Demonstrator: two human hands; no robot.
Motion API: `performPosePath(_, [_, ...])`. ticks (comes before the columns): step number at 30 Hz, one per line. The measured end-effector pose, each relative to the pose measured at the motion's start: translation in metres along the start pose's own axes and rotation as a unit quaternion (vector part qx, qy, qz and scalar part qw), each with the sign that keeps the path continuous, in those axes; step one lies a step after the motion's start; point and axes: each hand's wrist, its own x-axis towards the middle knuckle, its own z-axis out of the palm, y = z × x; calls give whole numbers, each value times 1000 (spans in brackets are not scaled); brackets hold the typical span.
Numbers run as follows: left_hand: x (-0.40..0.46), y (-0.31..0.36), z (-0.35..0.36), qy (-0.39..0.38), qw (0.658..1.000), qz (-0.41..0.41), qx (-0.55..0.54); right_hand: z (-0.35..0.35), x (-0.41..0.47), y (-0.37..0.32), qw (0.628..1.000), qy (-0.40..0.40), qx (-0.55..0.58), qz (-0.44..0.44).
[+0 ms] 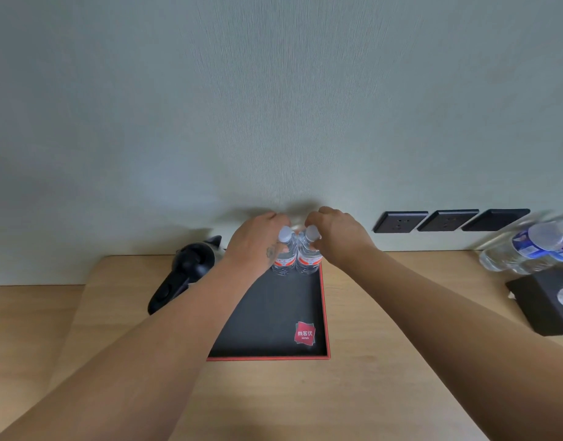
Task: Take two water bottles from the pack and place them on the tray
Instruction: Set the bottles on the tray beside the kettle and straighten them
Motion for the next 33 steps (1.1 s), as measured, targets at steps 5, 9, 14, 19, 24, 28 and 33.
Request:
performPosePath(5, [-4,-3,2,13,1000,9,-9,3,-6,-1,1000,14,-4,-2])
performPosePath(9, [-5,-6,0,17,999,14,-25,0,-10,-1,1000,21,-8,0])
performPosePath(14, [-5,-12,-1,25,999,36,-33,-4,-17,1,999,30,-10,12])
performPosePath(19, [-2,-15,1,24,997,50,-57,-3,-20,-1,999,39,-11,19])
performPosePath(24, [3,-13,6,20,998,46,-44,-2,-18,-2,999,42,-15,26])
performPosePath(28, [8,-11,-2,10,998,55,-17,-5,-15,-4,999,39,-25,29])
performPosePath(33, [16,-11,-8,6,999,49,-1,-7,-8,-7,998,32,-21,41])
